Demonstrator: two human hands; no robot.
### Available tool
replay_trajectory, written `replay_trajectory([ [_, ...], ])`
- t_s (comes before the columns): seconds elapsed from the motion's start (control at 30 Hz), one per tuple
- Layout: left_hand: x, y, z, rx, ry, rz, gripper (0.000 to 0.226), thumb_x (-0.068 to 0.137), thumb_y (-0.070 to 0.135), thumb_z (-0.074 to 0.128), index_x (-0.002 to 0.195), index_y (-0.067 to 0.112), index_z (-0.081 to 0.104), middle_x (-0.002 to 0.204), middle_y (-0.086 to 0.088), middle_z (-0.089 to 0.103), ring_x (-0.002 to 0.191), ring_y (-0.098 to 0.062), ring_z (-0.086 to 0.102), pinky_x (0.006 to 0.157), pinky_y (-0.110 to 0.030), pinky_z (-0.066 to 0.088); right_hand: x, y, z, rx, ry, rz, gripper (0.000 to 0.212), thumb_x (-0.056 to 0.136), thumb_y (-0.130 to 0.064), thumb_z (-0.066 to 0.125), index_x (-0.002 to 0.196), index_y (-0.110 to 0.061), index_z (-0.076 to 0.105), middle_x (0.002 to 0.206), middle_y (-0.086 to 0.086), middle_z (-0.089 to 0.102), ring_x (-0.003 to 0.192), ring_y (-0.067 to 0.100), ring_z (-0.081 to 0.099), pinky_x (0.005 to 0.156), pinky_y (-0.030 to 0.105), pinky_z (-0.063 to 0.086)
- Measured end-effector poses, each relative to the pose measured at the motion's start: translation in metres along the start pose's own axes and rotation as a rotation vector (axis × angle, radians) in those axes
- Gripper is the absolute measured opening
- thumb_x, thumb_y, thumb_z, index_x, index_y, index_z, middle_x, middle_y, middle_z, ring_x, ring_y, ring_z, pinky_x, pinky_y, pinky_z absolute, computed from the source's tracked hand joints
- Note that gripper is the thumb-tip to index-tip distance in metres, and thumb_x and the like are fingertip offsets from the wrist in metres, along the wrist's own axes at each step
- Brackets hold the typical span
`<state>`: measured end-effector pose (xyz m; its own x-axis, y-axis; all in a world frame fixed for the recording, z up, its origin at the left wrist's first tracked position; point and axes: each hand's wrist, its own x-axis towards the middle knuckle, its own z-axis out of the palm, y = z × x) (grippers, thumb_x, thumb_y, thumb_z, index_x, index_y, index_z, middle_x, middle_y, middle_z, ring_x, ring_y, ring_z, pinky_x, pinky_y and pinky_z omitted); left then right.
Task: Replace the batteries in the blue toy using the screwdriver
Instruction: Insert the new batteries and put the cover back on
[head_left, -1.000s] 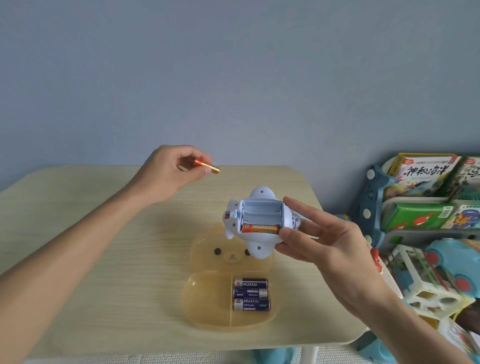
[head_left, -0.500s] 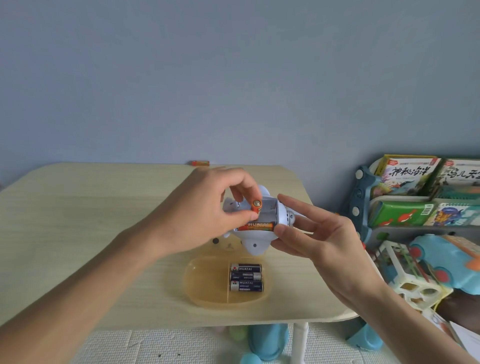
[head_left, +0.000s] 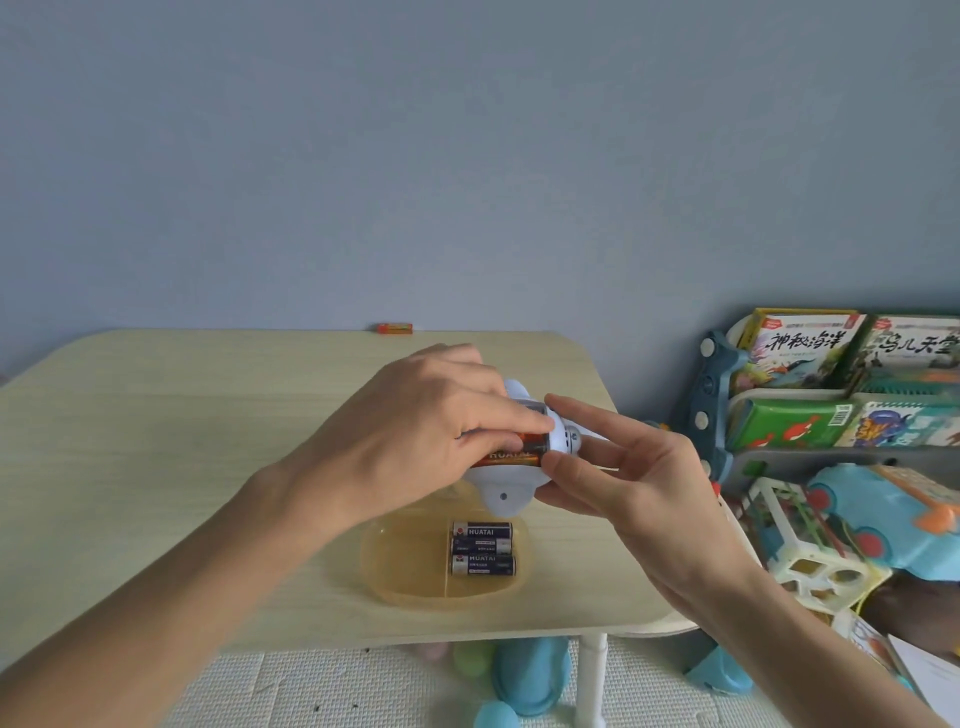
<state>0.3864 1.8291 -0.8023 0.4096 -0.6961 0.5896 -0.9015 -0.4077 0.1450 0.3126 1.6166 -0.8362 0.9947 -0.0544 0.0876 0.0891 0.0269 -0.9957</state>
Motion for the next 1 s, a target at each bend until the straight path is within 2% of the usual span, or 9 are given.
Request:
replay_trajectory([
  [0.2,-0.002,0.003,-0.001,0.064,0.013,0.102,0.016,0.093,0.023,0.077,0.107,0.023,0.085,0.09,0.005,0.081,0.077,-0.021,0.072,0.076,-0.034,0.056,-0.001,0.0,0.003,-0.049,0.032,0.002,0.043,0.091,0.003,0.075,0.116,-0.032,0.077,0.099,0.008,0.086,0.094,0.031,0.083,0.088,0.043,0.067],
  [0.33,-0.003,0.005,-0.003,0.083,-0.049,0.11,0.014,0.096,0.021,0.074,0.104,0.025,0.084,0.088,0.006,0.08,0.078,-0.021,0.071,0.077,-0.036,0.058,-0.004,0.001,0.006,-0.087,0.05,-0.026,0.043,0.09,0.003,0.076,0.114,-0.033,0.077,0.098,0.005,0.086,0.098,0.035,0.082,0.096,0.056,0.063],
  [0.5,-0.003,0.003,-0.002,0.174,-0.094,0.138,0.02,0.096,0.02,0.065,0.091,0.019,0.084,0.081,0.005,0.078,0.078,-0.025,0.065,0.074,-0.042,0.055,-0.006,0.005,0.007,-0.069,0.072,-0.022,0.043,0.089,0.004,0.075,0.116,-0.03,0.078,0.097,0.006,0.086,0.097,0.037,0.081,0.095,0.058,0.063],
  [0.6,-0.006,0.0,0.002,0.187,-0.064,0.125,0.018,0.094,0.02,0.068,0.093,0.02,0.086,0.083,0.008,0.079,0.08,-0.025,0.062,0.071,-0.04,0.056,-0.003,0.009,0.008,-0.073,0.079,0.004,0.045,0.089,0.001,0.076,0.126,-0.024,0.075,0.098,0.007,0.086,0.094,0.034,0.083,0.096,0.055,0.063],
  [0.67,-0.007,-0.003,0.005,0.167,-0.025,0.102,0.017,0.096,0.022,0.07,0.097,0.021,0.087,0.089,0.008,0.081,0.084,-0.025,0.063,0.074,-0.037,0.056,0.0,0.009,0.007,-0.059,0.076,0.016,0.045,0.09,-0.002,0.076,0.129,-0.023,0.074,0.099,0.008,0.086,0.096,0.031,0.083,0.096,0.051,0.063],
  [0.77,-0.006,-0.013,0.004,0.005,0.098,-0.024,0.014,0.094,0.025,0.076,0.102,0.02,0.087,0.1,0.006,0.082,0.09,-0.021,0.064,0.08,-0.03,0.055,0.005,0.003,0.003,0.009,0.069,0.021,0.044,0.092,-0.002,0.074,0.132,-0.019,0.072,0.103,0.009,0.086,0.103,0.032,0.081,0.092,0.044,0.065],
  [0.87,-0.005,-0.043,-0.004,-0.2,0.255,-0.294,0.011,0.091,0.024,0.08,0.101,0.022,0.085,0.097,0.006,0.082,0.089,-0.016,0.07,0.079,-0.034,0.054,0.011,0.0,-0.001,0.027,0.078,0.027,0.044,0.094,-0.002,0.072,0.136,-0.017,0.07,0.106,0.008,0.085,0.102,0.03,0.082,0.091,0.041,0.066],
  [0.93,-0.002,-0.078,-0.005,-0.215,0.233,-0.462,0.01,0.091,0.024,0.082,0.101,0.024,0.085,0.099,0.007,0.081,0.093,-0.014,0.073,0.079,-0.031,0.054,0.013,0.002,-0.002,0.024,0.079,0.038,0.044,0.095,-0.003,0.071,0.136,-0.018,0.07,0.107,0.008,0.085,0.103,0.03,0.082,0.091,0.04,0.066],
  [1.0,0.001,-0.118,0.0,-0.138,0.139,-0.594,0.017,0.089,0.031,0.085,0.105,0.023,0.085,0.104,0.007,0.081,0.099,-0.013,0.073,0.075,-0.014,0.047,0.014,0.005,-0.002,0.019,0.071,0.051,0.045,0.095,-0.003,0.071,0.136,-0.019,0.069,0.107,0.007,0.085,0.103,0.029,0.082,0.089,0.036,0.066],
])
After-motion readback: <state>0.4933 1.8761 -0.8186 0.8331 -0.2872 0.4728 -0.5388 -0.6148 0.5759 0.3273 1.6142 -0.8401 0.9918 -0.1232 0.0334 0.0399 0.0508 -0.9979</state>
